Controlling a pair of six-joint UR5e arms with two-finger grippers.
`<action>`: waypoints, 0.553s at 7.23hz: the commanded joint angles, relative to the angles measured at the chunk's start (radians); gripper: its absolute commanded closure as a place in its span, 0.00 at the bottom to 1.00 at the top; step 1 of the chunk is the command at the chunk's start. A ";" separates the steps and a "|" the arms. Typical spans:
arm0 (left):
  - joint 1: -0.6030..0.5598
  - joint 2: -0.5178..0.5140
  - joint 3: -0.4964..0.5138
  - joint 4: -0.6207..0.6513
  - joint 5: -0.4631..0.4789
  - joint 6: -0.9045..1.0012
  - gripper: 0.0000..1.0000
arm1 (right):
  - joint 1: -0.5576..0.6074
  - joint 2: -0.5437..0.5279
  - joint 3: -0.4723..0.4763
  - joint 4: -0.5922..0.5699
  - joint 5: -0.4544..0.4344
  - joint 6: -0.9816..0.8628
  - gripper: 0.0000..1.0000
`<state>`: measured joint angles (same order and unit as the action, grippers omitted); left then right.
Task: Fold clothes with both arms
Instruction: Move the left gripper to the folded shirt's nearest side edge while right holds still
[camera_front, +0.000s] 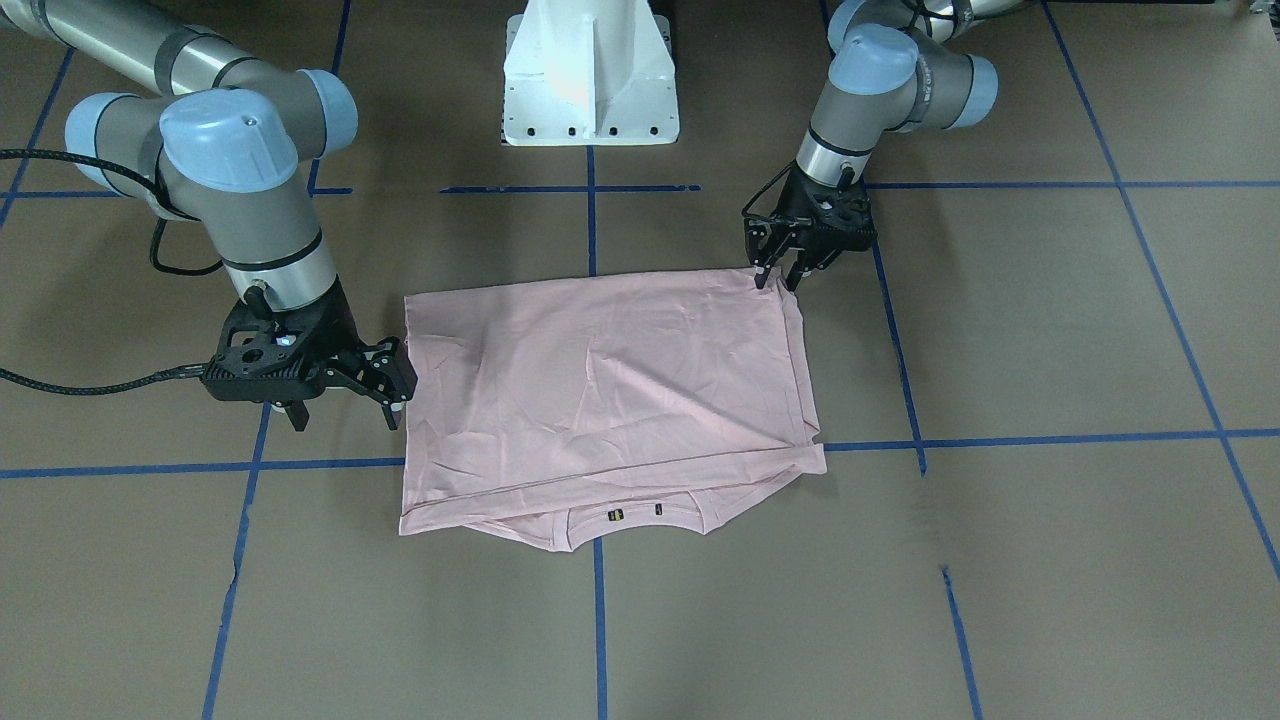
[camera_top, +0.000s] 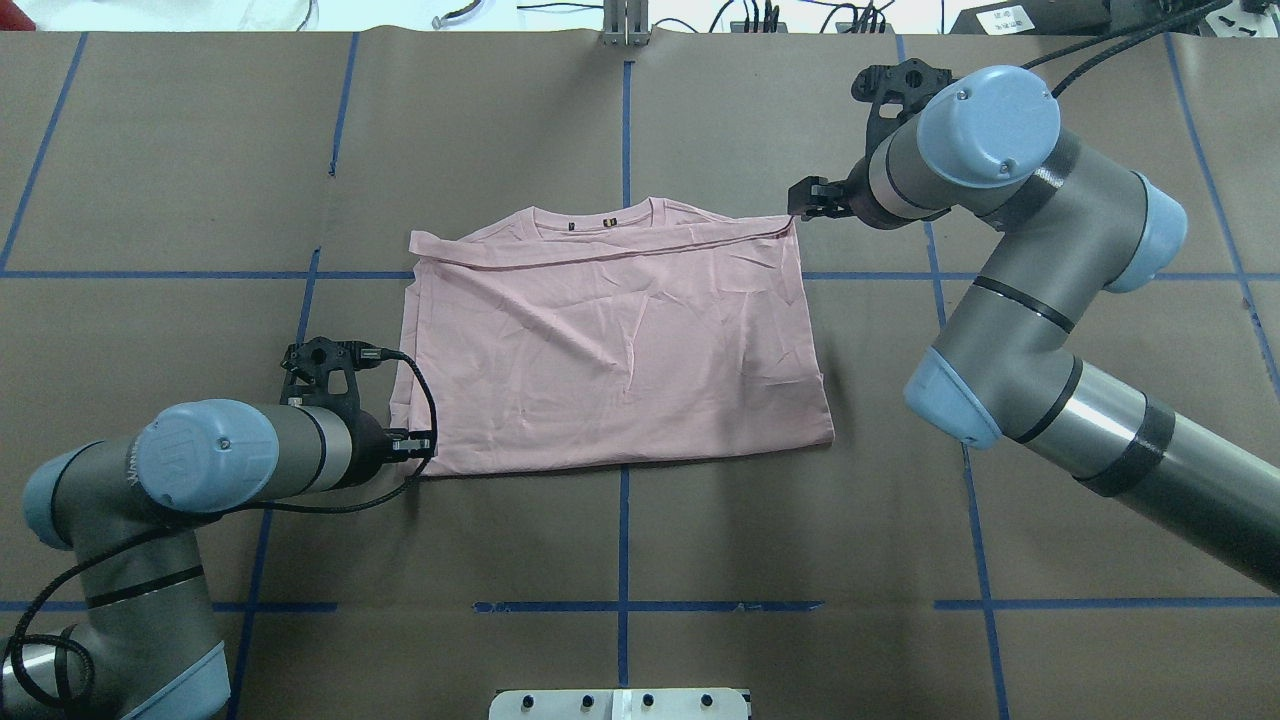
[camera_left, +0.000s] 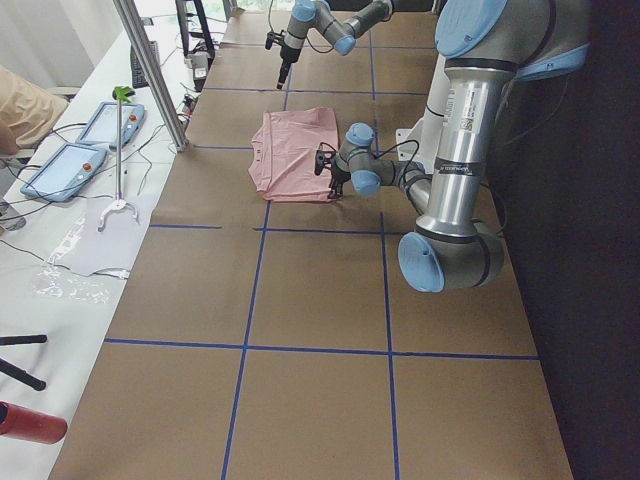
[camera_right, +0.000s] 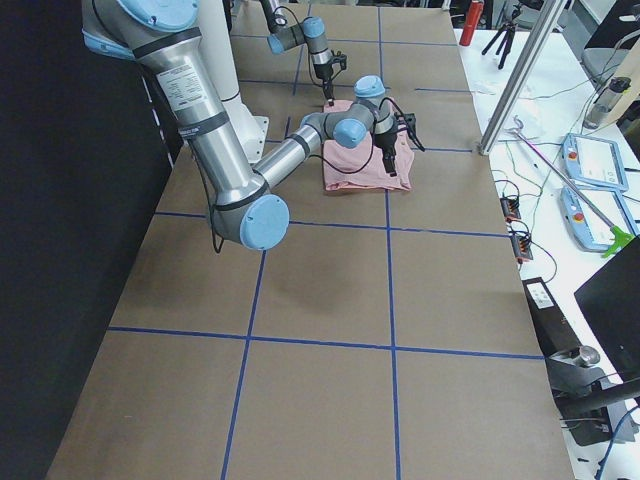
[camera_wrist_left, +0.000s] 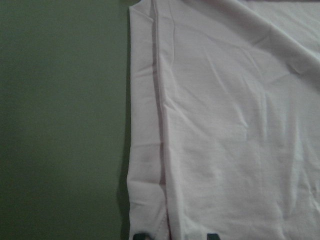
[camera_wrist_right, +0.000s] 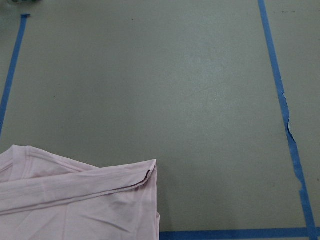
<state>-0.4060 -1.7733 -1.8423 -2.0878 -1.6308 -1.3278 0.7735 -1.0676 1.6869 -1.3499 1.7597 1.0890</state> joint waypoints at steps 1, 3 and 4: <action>0.024 0.002 0.000 0.000 0.002 -0.001 0.97 | 0.000 0.000 -0.001 0.000 0.000 0.000 0.00; 0.024 0.005 -0.008 0.000 0.002 0.007 1.00 | 0.000 0.001 -0.001 0.000 -0.002 0.000 0.00; 0.018 0.011 -0.009 0.002 0.000 0.025 1.00 | 0.000 0.001 -0.001 0.000 -0.002 0.002 0.00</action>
<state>-0.3844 -1.7683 -1.8484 -2.0874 -1.6294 -1.3186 0.7731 -1.0663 1.6860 -1.3499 1.7585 1.0895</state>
